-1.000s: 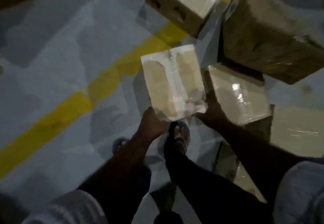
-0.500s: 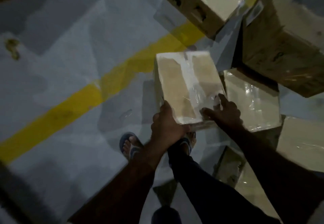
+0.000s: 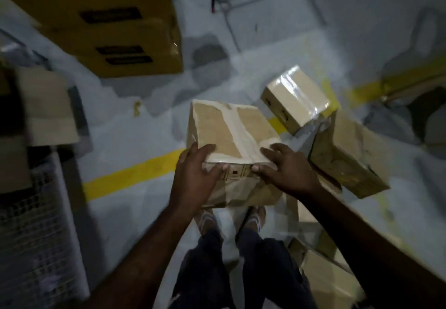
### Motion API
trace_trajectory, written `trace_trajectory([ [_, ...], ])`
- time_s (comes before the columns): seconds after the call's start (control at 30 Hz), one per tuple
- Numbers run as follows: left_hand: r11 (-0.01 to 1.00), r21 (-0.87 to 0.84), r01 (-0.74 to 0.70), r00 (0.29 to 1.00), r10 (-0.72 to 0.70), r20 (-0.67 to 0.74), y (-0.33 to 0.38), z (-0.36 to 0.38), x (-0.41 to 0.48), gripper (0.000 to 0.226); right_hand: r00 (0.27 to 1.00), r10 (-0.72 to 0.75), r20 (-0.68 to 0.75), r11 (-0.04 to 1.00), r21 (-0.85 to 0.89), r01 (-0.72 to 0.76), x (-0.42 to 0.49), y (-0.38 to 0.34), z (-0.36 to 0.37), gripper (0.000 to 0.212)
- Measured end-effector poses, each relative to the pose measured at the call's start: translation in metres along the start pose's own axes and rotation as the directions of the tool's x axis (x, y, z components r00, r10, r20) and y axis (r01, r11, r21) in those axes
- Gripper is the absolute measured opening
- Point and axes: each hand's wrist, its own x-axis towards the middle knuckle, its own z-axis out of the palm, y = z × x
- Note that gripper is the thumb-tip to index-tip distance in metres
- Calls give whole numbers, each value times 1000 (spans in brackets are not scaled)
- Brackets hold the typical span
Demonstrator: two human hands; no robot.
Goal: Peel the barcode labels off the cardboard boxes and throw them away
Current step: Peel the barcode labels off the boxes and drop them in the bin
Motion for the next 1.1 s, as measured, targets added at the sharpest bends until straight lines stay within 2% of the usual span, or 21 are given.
trace_trajectory([
  [0.13,994,-93,50,987,-64,-148,18,-74,-39,42,982,-133,-134,991,-1,134,-18,-66,-42,91],
  [0.23,985,-97,140,944,-163,-288,29,-118,-68,43,945,-291,-147,956,-20,291,-19,-117,-77,87],
  [0.33,961,-159,226,867,-273,-418,37,-159,-104,48,865,-489,-109,872,-81,483,-24,-180,-116,76],
  [0.47,931,-234,279,733,-364,-575,43,-210,-163,44,707,-707,-18,704,-124,700,-48,-264,-154,62],
  [0.57,918,-288,273,610,-397,-686,48,-243,-212,45,565,-825,-6,562,-124,818,-74,-323,-165,76],
  [0.63,906,-286,311,510,-414,-754,53,-262,-250,45,444,-896,15,438,-136,889,-98,-362,-164,80],
  [0.73,885,-284,369,373,-422,-826,61,-284,-310,44,289,-956,51,285,-77,956,-140,-414,-157,81],
  [0.9,881,-322,346,247,-416,-875,59,-312,-404,59,107,-984,144,119,76,990,-210,-490,-133,92],
  [0.93,880,-332,339,226,-419,-880,58,-318,-421,65,67,-983,169,86,105,991,-224,-505,-128,90],
  [1.0,876,-318,363,174,-399,-900,54,-328,-453,74,-17,-981,195,16,166,986,-253,-535,-117,72],
  [1.07,852,-296,433,116,-378,-918,48,-340,-480,78,-64,-975,214,-13,230,973,-279,-564,-105,49],
  [1.1,835,-290,468,87,-370,-925,45,-346,-490,79,-84,-968,238,-17,270,963,-289,-578,-99,47],
])
